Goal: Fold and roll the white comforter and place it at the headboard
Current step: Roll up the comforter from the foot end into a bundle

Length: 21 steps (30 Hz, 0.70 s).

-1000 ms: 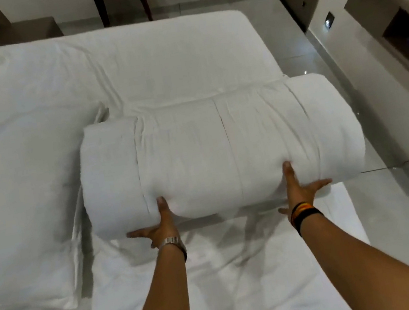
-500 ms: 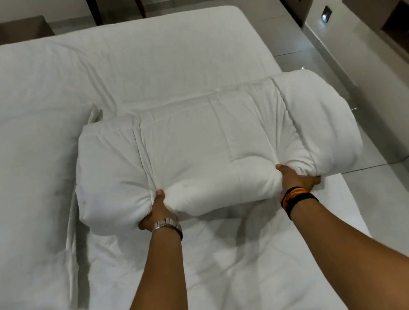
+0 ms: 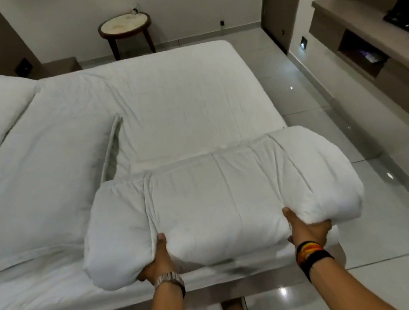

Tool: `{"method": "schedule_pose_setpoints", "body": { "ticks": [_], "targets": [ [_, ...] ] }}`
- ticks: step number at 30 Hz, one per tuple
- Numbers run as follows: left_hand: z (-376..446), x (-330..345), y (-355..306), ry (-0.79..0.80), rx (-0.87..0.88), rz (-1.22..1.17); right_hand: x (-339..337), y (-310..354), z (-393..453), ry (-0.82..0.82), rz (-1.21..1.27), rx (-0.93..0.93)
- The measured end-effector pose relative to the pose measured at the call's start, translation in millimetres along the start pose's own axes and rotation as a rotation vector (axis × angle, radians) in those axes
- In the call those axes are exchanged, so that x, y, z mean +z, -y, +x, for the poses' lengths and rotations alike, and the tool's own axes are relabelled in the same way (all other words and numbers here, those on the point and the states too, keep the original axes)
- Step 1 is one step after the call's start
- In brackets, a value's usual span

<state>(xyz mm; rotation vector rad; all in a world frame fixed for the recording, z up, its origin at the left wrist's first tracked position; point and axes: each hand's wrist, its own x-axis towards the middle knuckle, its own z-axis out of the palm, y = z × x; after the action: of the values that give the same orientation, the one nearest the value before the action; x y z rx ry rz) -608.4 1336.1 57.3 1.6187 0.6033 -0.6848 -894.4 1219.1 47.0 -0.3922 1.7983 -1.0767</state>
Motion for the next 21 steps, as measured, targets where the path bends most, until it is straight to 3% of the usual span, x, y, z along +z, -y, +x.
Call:
{"method": "schedule_pose_setpoints", "body": {
  "ticks": [2,4,7,10,13,16,21],
  "targets": [
    [-7.5,-6.3,0.8,0.047,0.027,0.146,-12.4,-6.1,-8.9,0.035,-0.230,-0.090],
    [-8.8,3.2,7.9,0.065,0.090,0.330,-7.4,-16.1,-17.0,0.049,-0.576,-0.302],
    [0.2,21.0,33.7,0.042,0.368,0.520,15.3,-39.6,-19.0,0.160,-1.113,-0.897],
    [38.5,39.1,52.5,0.048,0.750,0.728,56.1,-40.5,14.5,0.328,-1.344,-1.268],
    [77.8,73.5,40.8,0.071,1.026,0.953,106.7,-23.3,60.2,0.348,-1.479,-1.353],
    [102.1,144.6,4.3,0.104,1.206,1.157,174.3,-0.8,101.9,0.293,-1.523,-1.312],
    [106.1,238.1,-51.2,0.114,1.361,1.279,241.3,42.9,128.3,0.320,-1.554,-1.189]
  ]
}}
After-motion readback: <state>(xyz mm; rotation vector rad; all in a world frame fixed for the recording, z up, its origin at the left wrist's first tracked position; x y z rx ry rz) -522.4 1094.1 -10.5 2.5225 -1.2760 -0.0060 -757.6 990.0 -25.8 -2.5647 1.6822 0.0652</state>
